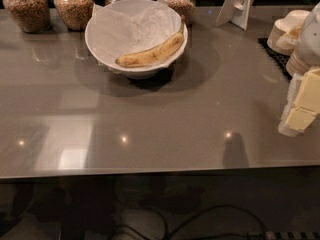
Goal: Pick banana from white bowl
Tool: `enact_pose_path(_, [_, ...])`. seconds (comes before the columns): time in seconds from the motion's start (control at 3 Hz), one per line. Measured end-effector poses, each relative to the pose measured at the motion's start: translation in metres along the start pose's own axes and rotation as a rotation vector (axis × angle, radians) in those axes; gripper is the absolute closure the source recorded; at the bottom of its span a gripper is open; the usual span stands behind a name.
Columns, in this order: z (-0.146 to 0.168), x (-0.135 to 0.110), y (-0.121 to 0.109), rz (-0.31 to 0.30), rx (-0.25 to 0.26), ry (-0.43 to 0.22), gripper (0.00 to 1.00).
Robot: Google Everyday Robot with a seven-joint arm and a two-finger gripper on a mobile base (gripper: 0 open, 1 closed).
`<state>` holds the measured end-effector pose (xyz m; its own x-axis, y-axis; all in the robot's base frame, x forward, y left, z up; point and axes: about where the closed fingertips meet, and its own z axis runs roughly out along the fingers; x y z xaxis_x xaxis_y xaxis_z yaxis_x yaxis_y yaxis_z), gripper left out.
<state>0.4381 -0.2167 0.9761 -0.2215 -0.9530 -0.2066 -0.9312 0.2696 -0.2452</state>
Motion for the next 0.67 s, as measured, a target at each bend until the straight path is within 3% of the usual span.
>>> enact_pose_path(0.33, [0.000,0.000,0.000,0.000,0.000,0.000,0.00])
enact_pose_path(0.67, [0.003,-0.010,-0.012,-0.004,0.035,-0.045,0.00])
